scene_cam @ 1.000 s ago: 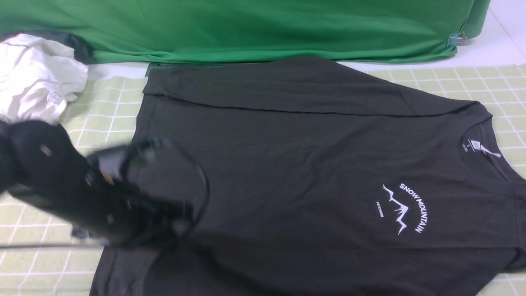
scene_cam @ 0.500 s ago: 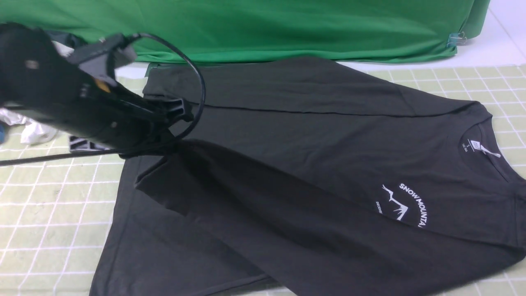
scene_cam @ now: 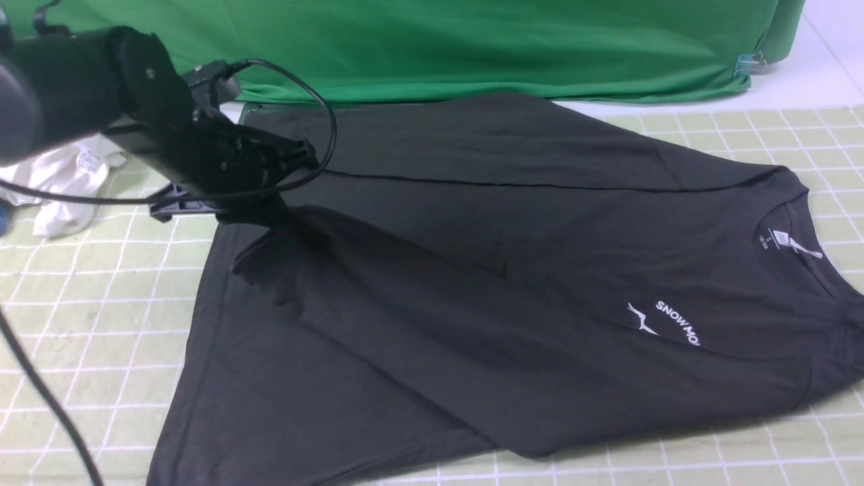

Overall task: Fold a long-sleeved shirt over a green coffee tablecloth.
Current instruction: 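Fold the left side of the black T-shirt inward over its body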

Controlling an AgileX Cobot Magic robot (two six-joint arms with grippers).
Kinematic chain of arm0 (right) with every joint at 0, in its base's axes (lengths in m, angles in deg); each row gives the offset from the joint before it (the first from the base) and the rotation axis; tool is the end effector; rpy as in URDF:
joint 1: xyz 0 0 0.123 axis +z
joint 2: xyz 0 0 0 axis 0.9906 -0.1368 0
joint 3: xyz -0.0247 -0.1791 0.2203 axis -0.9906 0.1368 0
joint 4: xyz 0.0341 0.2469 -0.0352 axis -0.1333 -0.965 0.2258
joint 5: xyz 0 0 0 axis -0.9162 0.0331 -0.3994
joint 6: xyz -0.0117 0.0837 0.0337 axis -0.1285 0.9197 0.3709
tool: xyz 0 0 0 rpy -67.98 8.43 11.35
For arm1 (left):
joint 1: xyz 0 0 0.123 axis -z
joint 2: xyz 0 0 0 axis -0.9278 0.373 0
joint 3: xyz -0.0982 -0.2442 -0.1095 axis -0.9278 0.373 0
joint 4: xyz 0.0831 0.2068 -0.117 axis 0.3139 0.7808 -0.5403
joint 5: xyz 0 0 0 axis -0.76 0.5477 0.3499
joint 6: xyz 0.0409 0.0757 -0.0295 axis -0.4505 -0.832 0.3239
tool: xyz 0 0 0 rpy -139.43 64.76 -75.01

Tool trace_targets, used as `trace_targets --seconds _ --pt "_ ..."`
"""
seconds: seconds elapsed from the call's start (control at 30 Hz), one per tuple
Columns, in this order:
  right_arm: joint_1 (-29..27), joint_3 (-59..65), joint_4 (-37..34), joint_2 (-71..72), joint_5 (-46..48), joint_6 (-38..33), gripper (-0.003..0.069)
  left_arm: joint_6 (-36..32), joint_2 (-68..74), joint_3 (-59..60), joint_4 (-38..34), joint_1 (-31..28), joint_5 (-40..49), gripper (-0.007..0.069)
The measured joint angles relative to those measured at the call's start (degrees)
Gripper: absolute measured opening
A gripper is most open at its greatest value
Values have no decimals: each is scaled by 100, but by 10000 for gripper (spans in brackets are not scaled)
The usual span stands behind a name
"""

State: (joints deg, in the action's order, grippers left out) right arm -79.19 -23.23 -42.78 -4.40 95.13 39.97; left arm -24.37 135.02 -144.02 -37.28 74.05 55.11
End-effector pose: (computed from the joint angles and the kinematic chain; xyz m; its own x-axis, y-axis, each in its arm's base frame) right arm 0.1390 0.0315 0.3367 -0.7401 -0.1239 -0.6610 -0.2887 0.9462 0.1460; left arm 0.3844 -0.0529 0.2255 -0.8775 -0.3159 -0.3607 -0.2113 0.9301 -0.3005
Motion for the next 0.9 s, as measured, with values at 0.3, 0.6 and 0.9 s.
trace_targets --seconds 0.3,0.6,0.9 --pt "0 0 0 0 -54 11 125 19 465 -562 -5 -256 -39 22" --pt "0 0 -5 0 -89 36 132 24 882 -580 169 -325 -441 22" --pt "0 0 -5 0 -94 36 136 157 1074 -642 175 -369 -798 54"
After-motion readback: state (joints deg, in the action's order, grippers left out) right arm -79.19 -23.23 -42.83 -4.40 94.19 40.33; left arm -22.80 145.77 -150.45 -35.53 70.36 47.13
